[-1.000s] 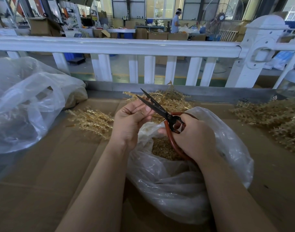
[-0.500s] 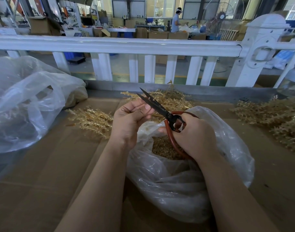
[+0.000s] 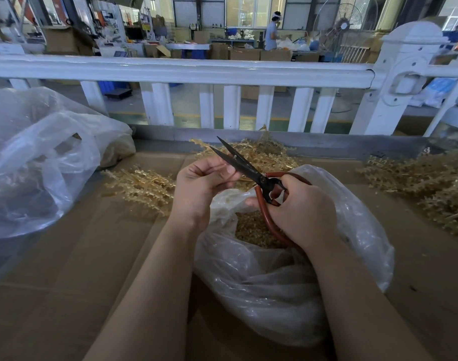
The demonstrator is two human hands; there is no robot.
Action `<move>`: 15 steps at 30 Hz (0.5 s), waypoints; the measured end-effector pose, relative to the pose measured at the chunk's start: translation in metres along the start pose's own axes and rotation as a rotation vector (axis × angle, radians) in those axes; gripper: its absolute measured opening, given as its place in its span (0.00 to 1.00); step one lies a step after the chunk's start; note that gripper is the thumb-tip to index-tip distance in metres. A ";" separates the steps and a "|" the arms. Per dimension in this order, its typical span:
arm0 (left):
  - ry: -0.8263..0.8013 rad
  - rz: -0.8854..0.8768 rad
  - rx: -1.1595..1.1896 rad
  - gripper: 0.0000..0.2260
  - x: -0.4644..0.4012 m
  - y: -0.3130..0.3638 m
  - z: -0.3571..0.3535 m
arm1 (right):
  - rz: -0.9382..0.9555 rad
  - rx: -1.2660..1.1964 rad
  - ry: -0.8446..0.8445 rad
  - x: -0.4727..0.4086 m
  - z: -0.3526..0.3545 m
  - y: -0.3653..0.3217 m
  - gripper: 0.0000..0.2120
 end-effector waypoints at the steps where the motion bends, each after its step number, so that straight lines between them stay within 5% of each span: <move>1: -0.004 -0.003 -0.001 0.05 0.000 0.000 0.000 | 0.006 -0.005 0.006 0.000 0.000 0.000 0.39; 15: -0.024 -0.006 -0.011 0.05 0.001 0.000 -0.002 | -0.004 -0.039 0.004 -0.001 0.000 0.003 0.33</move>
Point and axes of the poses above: each hand's wrist, its own x-axis away from the middle knuckle, its own z-axis out of the back of the hand, y = z × x, the point moved 6 cm from there along -x, towards the middle knuckle, and after that the axes turned 4 degrees about -x, right-handed, at the moved point
